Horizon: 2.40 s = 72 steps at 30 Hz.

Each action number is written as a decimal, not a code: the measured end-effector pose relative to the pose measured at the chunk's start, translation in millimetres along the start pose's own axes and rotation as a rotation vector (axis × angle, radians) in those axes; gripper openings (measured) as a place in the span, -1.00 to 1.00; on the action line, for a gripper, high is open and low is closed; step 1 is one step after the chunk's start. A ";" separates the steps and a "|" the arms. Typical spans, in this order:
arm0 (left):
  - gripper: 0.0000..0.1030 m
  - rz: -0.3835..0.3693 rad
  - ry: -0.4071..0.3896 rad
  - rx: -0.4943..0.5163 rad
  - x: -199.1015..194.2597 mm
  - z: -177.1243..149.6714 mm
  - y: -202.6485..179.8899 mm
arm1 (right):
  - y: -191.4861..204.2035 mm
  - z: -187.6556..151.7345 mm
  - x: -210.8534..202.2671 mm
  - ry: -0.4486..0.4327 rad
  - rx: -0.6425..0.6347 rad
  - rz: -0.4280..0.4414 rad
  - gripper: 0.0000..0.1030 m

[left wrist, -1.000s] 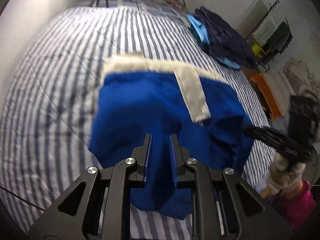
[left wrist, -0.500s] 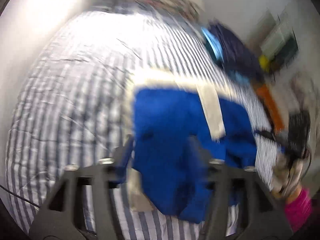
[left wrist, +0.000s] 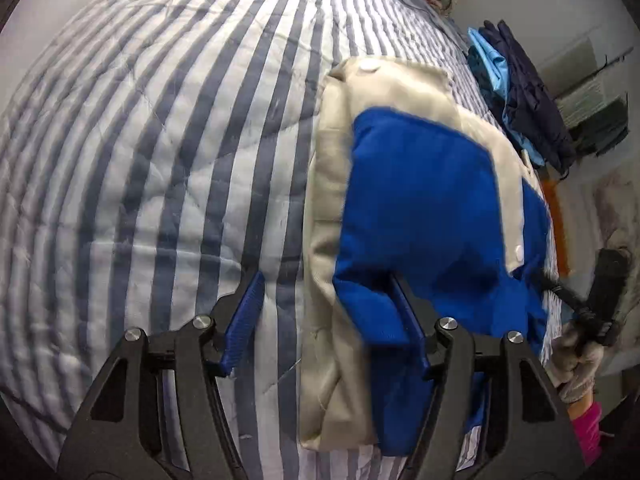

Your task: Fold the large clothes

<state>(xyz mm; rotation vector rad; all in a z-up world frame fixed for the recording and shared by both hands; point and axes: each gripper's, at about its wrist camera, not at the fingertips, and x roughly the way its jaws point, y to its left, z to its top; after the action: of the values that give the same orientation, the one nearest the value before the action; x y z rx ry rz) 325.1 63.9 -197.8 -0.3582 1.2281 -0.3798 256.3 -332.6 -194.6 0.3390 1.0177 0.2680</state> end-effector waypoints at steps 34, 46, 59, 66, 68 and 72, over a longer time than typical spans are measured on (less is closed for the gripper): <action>-0.31 -0.119 -0.023 -0.019 4.6 17.5 -34.4 | -8.5 -9.4 35.1 0.050 0.210 0.309 -0.45; -0.50 -0.087 -0.109 0.128 -30.4 9.9 -74.1 | 53.7 -9.4 -17.2 -0.046 -0.018 0.120 -0.66; -0.45 -0.096 -0.043 0.099 -8.5 3.7 -62.7 | 75.8 -10.7 -35.1 -0.038 -0.129 -0.037 -0.68; 0.42 -0.146 0.039 -0.063 23.3 5.3 -25.4 | 59.2 -18.1 -28.5 -0.011 -0.068 -0.003 -0.68; 0.42 -0.157 0.033 -0.053 25.5 6.8 -26.5 | 54.4 -20.4 -26.9 -0.003 -0.049 0.013 -0.64; 0.10 -0.153 0.023 -0.026 28.8 9.0 -35.6 | 38.1 -22.9 -16.5 0.035 -0.002 0.055 -0.20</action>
<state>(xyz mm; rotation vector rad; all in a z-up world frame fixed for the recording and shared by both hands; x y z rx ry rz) 338.8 19.6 -202.9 -0.4734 1.2326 -0.5010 225.9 -300.4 -177.6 0.3622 1.0438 0.3256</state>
